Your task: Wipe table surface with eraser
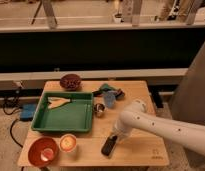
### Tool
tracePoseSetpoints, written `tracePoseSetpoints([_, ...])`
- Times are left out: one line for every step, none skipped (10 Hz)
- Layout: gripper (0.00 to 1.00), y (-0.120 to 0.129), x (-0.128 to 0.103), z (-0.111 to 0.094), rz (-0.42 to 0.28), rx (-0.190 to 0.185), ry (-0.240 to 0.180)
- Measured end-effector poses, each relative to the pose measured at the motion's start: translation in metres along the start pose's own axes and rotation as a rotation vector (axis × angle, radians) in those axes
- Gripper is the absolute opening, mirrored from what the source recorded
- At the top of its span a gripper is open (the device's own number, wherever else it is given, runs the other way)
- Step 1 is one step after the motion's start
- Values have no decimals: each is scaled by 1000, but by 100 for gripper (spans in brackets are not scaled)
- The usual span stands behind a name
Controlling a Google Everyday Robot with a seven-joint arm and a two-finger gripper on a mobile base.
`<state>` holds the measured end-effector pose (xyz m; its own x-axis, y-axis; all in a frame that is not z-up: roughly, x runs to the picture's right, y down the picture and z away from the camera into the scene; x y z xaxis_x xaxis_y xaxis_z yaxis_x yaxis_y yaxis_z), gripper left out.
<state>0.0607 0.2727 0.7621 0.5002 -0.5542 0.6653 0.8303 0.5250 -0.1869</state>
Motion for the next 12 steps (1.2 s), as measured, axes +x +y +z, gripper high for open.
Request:
tracePoseSetpoints([0, -2, -9, 2, -15, -13, -2])
tracePoseSetpoints([0, -1, -13, 2, -17, -25, 0])
tracePoseSetpoints([0, 4, -12, 1, -10, -38, 11])
tracePoseSetpoints([0, 12, -8, -3, 2, -46, 28])
tracePoseSetpoints([0, 24, -1, -8, 22, -51, 48])
tracePoseSetpoints([0, 39, 10, -16, 47, -50, 71])
tracePoseSetpoints([0, 56, 23, -23, 69, -45, 92])
tracePoseSetpoints([0, 73, 35, -30, 93, -41, 112])
tracePoseSetpoints([0, 88, 49, -36, 119, -37, 132])
tracePoseSetpoints([0, 104, 67, -40, 157, -33, 154])
tracePoseSetpoints([0, 113, 82, -43, 189, -27, 170])
tracePoseSetpoints([0, 117, 91, -44, 208, -22, 179])
